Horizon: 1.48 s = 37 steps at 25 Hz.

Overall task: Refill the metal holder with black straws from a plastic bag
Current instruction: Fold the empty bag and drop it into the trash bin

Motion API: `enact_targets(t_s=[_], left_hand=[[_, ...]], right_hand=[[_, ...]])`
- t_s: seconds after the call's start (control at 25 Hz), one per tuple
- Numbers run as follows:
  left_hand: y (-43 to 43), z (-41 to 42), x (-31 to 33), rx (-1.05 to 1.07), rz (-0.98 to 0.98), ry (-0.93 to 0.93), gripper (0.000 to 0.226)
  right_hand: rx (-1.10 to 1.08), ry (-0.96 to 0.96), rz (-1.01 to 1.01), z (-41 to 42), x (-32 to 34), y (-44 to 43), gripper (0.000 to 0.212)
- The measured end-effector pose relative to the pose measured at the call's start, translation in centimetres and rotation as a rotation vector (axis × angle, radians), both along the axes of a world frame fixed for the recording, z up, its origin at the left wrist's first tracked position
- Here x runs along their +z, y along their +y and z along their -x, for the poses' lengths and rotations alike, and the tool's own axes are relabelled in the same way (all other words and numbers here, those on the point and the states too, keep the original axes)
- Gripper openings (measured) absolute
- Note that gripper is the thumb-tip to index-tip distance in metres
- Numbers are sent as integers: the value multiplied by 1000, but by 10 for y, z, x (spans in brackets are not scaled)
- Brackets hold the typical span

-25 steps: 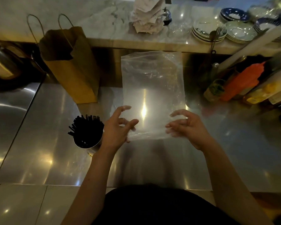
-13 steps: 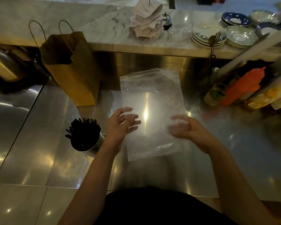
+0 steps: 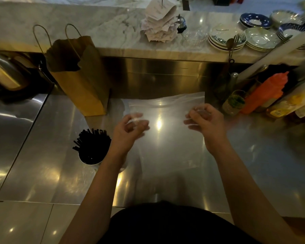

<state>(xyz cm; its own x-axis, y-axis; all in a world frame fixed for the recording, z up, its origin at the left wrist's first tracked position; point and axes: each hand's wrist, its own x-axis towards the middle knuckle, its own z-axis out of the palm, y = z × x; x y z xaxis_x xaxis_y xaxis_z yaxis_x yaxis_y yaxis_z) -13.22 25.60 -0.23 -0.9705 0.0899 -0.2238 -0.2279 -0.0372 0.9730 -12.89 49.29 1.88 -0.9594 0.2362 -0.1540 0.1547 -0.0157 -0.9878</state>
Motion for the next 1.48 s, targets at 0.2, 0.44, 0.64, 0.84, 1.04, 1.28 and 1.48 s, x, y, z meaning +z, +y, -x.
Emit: enact_targets(t_s=[0.2,0.44,0.64,0.84,1.04,1.28,1.48], left_hand=[[12,16,20,155,-8,145,12],[20,14,26,128,47,215,6],[16,11,27,179,38,209,14],[9,7,28,192,25,195,13],[10,8,37,188,-40,122,11],[3,5,43,155,-99,68,16],[-1,2,39,170,-112,103,12]], right_hand=[[50,-3,0,-5,6,-9,17],[-56,178,-115,2,19,-9,10],[-94,243,-171,4,25,-1,13],[-55,295,-236,3,27,-2,21],[-94,319,-128,4,26,-6,19],[-3,269,-134,1,29,-3,18],[-19,202,-87,1,27,4,14]])
